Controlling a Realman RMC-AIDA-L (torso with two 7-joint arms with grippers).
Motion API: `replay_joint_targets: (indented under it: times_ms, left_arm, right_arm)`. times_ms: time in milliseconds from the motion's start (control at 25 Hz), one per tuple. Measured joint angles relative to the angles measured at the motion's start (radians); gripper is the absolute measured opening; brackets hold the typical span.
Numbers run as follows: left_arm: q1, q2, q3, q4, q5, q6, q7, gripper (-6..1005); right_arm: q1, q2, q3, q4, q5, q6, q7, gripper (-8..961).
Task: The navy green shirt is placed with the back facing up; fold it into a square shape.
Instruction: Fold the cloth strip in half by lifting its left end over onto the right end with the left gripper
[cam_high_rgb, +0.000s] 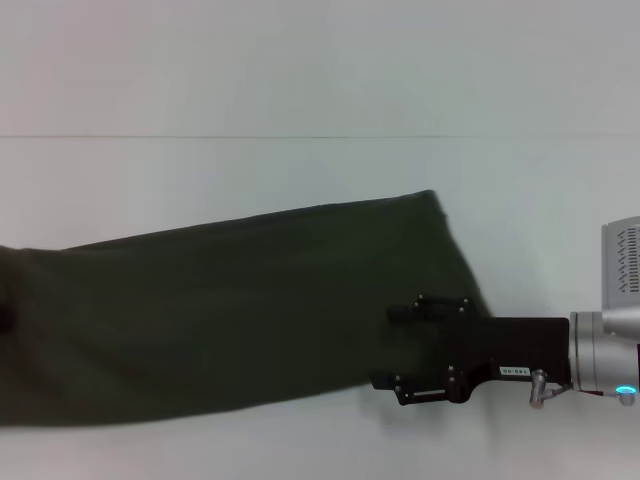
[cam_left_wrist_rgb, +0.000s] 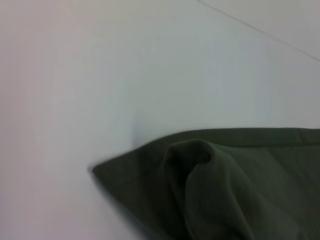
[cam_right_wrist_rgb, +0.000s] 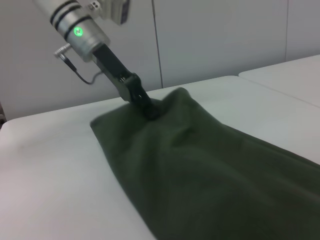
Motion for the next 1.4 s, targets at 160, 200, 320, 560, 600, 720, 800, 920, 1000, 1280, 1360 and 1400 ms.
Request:
replay_joint_targets:
  times_ms: [160,200,320,560,600,720,800,920,1000,1280,1360,1400]
  left_arm:
    - [-0.004,0.043,-0.054,0.051,0.096,0.059,-0.039,111]
    - [-0.004,0.048,-0.061,0.06,0.105,0.068,-0.044,111]
    - [-0.009,0.057,-0.07,0.072,0.121,0.089,-0.069,111]
    - [-0.043,0.063,-0.072,0.079,0.126,0.155,-0.169,110]
    - [-0.05,0.064,-0.074,0.082,0.123,0.175,-0.185,110]
    - [-0.073,0.072,-0.076,0.091,0.098,0.241,-0.246,110]
    - [-0.088,0.078,-0.087,0.094,0.058,0.295,-0.281,110]
    - [-0.113,0.082,-0.129,0.095,-0.018,0.372,-0.322,110]
    - [-0.125,0.079,-0.15,0.085,-0.076,0.4,-0.351,110]
    - [-0.145,-0.003,-0.147,-0.04,-0.246,0.367,-0.376,109]
    - [-0.152,-0.044,-0.146,-0.048,-0.263,0.343,-0.363,109]
    - [-0.155,-0.064,-0.146,-0.05,-0.274,0.329,-0.356,112]
  right_arm:
    - [0.001,0.0,-0.001,-0.002,0.0,-0.001,0.001,916]
    - [0.001,0.0,-0.001,-0.002,0.0,-0.001,0.001,916]
    - [0.002,0.0,-0.003,-0.002,0.0,0.001,0.001,916]
    - [0.003,0.0,-0.004,-0.001,0.0,0.002,0.001,915]
    - [0.003,0.0,-0.004,-0.001,0.0,0.002,0.001,915]
    - [0.003,0.0,-0.005,0.0,0.0,0.003,-0.006,915]
    - [0.003,0.0,-0.005,0.002,0.0,0.004,-0.007,915]
    - [0.003,0.0,-0.005,0.004,0.0,0.004,-0.007,915]
    - [0.003,0.0,-0.005,0.006,0.0,0.004,-0.009,915]
    - [0.001,0.002,-0.006,0.011,0.0,0.005,-0.01,915]
    - [0.0,0.003,-0.007,0.011,0.0,0.006,-0.01,915]
    - [0.0,0.003,-0.007,0.012,0.0,0.006,-0.011,915]
